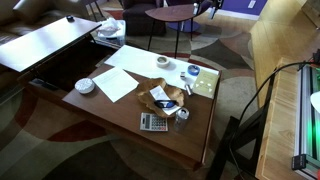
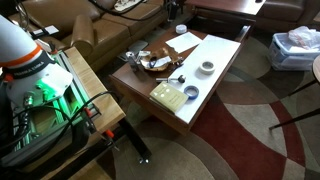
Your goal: Pick up the brown bowl and put it on the white masking tape
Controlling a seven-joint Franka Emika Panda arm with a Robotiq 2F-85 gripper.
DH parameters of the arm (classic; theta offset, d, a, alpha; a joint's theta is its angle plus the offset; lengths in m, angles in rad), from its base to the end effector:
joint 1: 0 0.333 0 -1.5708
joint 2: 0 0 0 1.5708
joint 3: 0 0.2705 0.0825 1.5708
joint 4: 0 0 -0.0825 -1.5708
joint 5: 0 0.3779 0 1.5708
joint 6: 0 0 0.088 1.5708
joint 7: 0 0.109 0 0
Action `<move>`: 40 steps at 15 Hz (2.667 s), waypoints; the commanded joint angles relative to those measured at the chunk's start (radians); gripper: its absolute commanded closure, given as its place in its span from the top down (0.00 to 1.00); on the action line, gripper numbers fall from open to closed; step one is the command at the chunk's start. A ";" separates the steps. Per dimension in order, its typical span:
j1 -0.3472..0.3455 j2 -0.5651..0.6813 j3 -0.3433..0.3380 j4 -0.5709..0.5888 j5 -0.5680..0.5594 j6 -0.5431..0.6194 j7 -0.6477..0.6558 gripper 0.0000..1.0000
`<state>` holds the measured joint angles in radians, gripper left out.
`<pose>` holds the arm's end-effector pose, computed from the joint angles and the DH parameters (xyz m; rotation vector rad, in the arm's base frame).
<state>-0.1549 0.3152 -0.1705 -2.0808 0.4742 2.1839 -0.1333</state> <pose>0.5224 -0.1591 0.2223 -2.7076 0.6976 0.1718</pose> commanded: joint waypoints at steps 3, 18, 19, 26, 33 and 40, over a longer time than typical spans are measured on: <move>-0.095 0.272 0.057 0.152 0.031 -0.074 -0.013 1.00; -0.194 0.616 0.253 0.324 0.169 -0.025 -0.142 1.00; -0.197 0.655 0.266 0.348 0.193 0.004 -0.177 1.00; -0.185 0.778 0.298 0.393 0.180 0.214 -0.274 1.00; -0.318 0.918 0.406 0.527 0.205 0.141 -0.489 1.00; -0.369 1.031 0.407 0.596 0.194 0.128 -0.725 1.00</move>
<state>-0.5053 1.2842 0.2203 -1.5238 0.6753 2.3329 -0.7830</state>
